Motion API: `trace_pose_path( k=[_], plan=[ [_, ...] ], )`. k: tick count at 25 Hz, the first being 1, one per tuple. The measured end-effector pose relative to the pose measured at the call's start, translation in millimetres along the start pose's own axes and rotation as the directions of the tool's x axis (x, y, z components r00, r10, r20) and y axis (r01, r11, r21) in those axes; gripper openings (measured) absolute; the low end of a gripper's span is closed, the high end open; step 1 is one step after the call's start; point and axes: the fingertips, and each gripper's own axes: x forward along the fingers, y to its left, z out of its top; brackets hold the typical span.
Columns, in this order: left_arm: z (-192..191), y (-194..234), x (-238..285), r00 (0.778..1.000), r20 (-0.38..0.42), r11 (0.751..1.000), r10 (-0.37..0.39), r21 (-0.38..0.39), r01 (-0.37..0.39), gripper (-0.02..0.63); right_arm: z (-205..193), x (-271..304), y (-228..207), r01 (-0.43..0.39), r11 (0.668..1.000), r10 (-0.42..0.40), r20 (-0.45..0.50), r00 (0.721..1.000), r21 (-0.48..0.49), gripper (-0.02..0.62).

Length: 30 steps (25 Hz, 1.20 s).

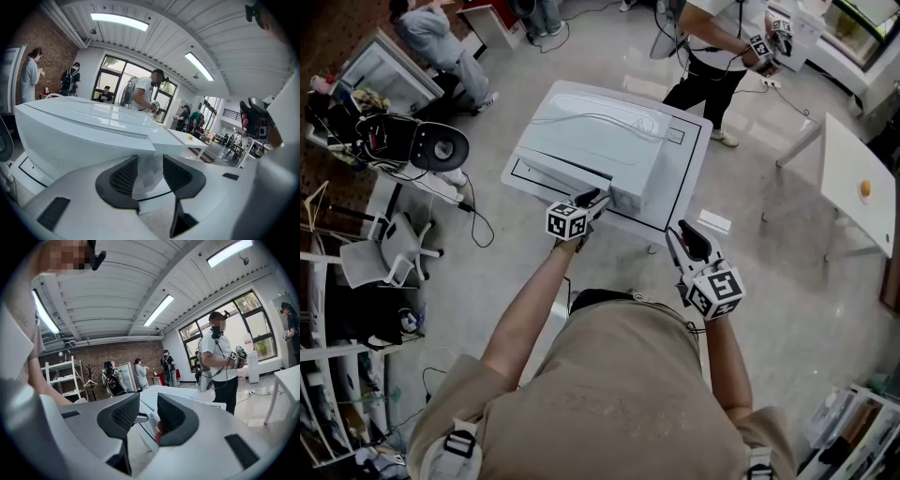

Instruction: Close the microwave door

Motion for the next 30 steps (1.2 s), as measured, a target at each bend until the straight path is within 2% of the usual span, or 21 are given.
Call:
trace_pose_path(
  k=[5, 10, 11, 13, 17, 22, 30],
  plan=[
    [-2.4, 9.6, -16.5, 1.0, 0.015, 1.0, 0.013, -0.011, -0.012, 0.17, -4.3, -0.6, 15.6, 0.017, 1.0, -0.017, -0.01, 1.0, 0.003, 0.121],
    [9.3, 5.2, 6.0, 1.0, 0.018, 1.0, 0.02, -0.002, -0.02, 0.167, 3.2, -10.9, 5.4, 0.022, 1.0, -0.022, 0.0, 1.0, -0.004, 0.121],
    [10.6, 7.8, 9.4, 1.0, 0.017, 1.0, 0.025, -0.007, -0.025, 0.184, 3.3, -11.6, 4.0, 0.023, 1.0, -0.023, 0.002, 1.0, -0.004, 0.121],
    [11.2, 12.0, 11.7, 0.999, 0.017, 0.999, 0.03, -0.016, -0.03, 0.15, 1.3, -13.5, 2.3, 0.027, 1.0, -0.027, 0.002, 1.0, 0.001, 0.121],
    [10.2, 5.7, 8.7, 0.999, 0.023, 1.0, 0.022, -0.016, -0.022, 0.153, -3.3, -19.8, 1.1, 0.034, 0.999, -0.034, -0.003, 0.999, 0.005, 0.121],
    [16.8, -20.0, -19.0, 0.995, 0.098, 1.0, 0.014, -0.029, -0.012, 0.153, -4.5, -23.1, -0.5, 0.032, 0.999, -0.032, -0.003, 0.999, 0.001, 0.121],
    [57.7, -67.9, -94.7, 0.973, 0.228, 0.995, -0.044, 0.093, 0.023, 0.153, -2.8, -13.2, -4.5, 0.027, 1.0, -0.027, -0.001, 1.0, -0.005, 0.121]
  ],
)
